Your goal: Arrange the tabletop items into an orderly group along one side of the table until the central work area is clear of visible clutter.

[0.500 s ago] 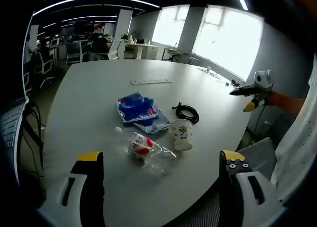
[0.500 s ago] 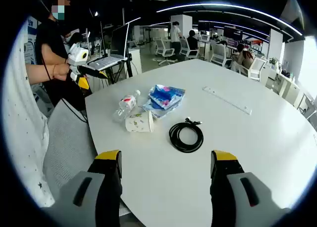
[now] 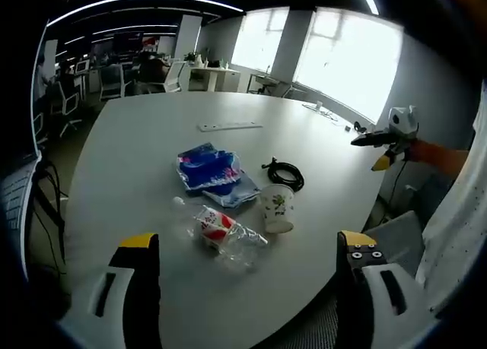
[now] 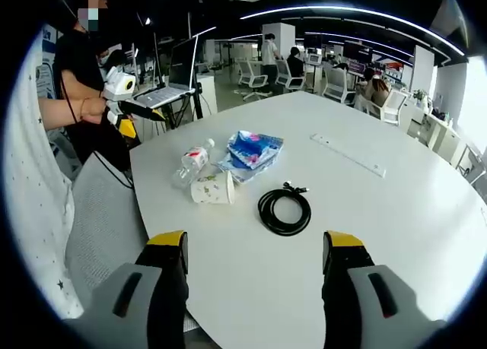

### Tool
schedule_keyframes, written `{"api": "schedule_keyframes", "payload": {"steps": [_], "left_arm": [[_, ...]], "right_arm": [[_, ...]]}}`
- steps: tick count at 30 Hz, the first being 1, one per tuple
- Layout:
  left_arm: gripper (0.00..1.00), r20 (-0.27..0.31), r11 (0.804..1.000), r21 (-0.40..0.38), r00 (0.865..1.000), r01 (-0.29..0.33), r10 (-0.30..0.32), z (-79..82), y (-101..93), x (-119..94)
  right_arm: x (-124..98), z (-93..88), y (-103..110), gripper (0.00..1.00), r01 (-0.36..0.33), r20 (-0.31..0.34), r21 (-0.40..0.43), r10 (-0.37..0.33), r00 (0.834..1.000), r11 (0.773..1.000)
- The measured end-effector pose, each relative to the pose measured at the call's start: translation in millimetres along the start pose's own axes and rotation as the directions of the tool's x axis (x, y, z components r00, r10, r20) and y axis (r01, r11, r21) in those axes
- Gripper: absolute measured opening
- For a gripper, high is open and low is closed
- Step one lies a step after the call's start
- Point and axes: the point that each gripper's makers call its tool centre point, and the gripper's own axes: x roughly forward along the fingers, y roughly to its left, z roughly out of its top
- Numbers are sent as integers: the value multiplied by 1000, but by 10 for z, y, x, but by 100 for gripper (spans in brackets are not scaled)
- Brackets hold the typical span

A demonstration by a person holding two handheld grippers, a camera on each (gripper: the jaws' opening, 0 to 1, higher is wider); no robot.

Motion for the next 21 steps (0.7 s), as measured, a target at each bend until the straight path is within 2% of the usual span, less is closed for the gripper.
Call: {"api": "schedule_keyframes", "payload": {"steps": [21], "left_arm": [[98,8,1000,11,1000,9,-9,25,-19,-2]], "right_arm": [[1,14,15,70,3,1,-3,-3,1000,1000]]}}
